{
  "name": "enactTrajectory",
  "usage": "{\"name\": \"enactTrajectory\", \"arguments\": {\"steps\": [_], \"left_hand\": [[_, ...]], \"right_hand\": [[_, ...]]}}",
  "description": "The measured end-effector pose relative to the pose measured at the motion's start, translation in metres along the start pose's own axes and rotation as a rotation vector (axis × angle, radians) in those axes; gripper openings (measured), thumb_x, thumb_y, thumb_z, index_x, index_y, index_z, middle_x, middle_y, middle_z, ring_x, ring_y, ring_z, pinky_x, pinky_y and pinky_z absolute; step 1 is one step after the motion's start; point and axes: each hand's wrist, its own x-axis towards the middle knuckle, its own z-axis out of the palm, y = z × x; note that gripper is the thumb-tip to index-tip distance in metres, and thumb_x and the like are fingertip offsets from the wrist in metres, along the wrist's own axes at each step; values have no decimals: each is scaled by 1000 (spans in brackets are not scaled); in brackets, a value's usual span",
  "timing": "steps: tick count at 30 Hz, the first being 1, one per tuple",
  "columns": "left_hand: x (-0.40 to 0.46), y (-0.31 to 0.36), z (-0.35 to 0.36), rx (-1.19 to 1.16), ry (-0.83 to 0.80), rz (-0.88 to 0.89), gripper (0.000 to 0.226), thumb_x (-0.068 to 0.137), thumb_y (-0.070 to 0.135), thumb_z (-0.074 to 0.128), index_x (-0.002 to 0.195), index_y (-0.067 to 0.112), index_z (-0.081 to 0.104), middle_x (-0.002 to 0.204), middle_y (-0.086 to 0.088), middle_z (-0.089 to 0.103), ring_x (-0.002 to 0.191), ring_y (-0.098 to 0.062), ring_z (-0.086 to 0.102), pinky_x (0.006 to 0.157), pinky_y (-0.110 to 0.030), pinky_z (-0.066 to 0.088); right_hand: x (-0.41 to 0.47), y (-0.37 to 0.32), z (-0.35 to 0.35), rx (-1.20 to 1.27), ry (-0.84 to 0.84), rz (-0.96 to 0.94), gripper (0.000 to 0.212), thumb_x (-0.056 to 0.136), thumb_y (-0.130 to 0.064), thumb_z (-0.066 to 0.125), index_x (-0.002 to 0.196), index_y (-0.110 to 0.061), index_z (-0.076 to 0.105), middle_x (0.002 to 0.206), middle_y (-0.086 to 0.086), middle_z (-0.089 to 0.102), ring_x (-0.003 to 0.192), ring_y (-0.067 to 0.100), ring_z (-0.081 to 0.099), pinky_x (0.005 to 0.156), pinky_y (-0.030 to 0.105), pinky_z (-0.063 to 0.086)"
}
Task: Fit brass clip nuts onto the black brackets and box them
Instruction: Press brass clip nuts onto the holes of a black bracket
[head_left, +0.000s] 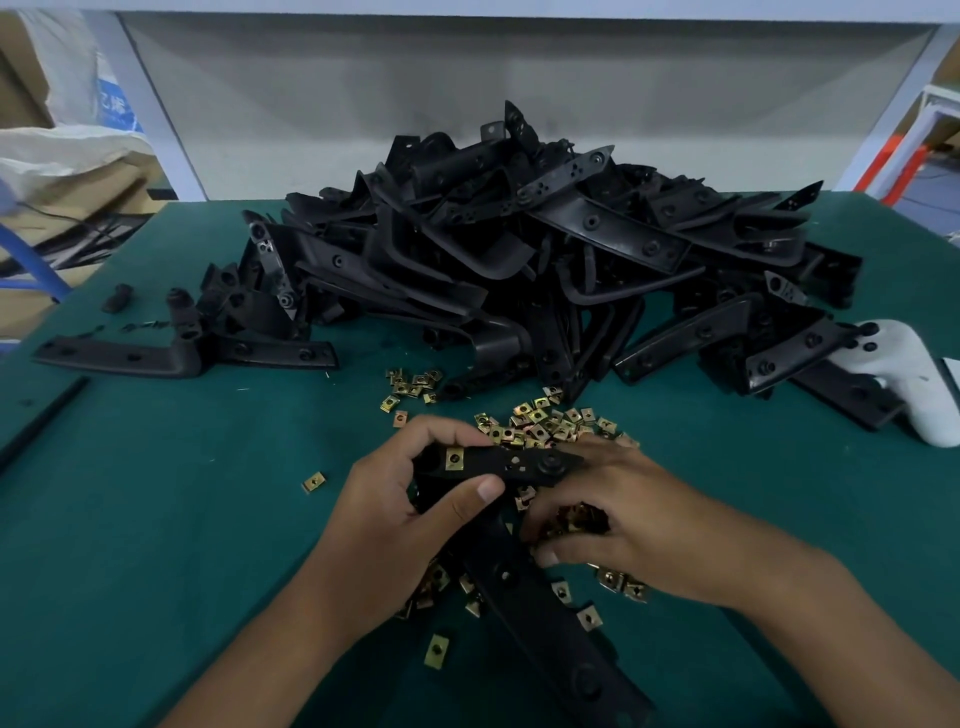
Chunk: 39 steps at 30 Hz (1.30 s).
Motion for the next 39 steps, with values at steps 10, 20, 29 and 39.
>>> {"name": "enactTrajectory", "arguments": {"steps": [10, 20, 29, 39], "left_hand": [[-1, 0, -1, 42, -20, -15, 29, 77, 57, 73, 101, 43, 67, 96, 11, 72, 77, -7, 71, 67, -21, 59], [-1, 3, 0, 67, -83, 2, 19, 83, 47, 78, 99, 45, 68, 90, 14, 71, 71, 1, 68, 61, -11, 52], [-3, 4, -1, 25, -123, -7, 18, 85, 41, 79, 100, 41, 70, 83, 13, 71, 68, 2, 66, 59, -11, 51], [-3, 4, -2, 20, -136, -6, 23, 81, 48, 76, 103, 42, 69, 87, 10, 72, 71, -1, 68, 61, -13, 52]], "right_hand": [[2, -9, -8, 359, 321, 109, 10, 96, -28, 66, 94, -37, 63, 82, -16, 65, 70, 5, 57, 59, 19, 41], [2, -13, -17, 955, 306, 205, 12, 76, -26, 78, 88, -29, 79, 98, 0, 78, 92, 11, 73, 81, 17, 54], [5, -21, -16, 945, 370, 87, 14, 76, -6, 74, 80, -19, 77, 91, 11, 77, 82, 15, 74, 72, 20, 57], [6, -19, -12, 781, 338, 31, 16, 86, -7, 68, 92, -20, 76, 94, -3, 76, 88, 7, 72, 79, 15, 54]]}}
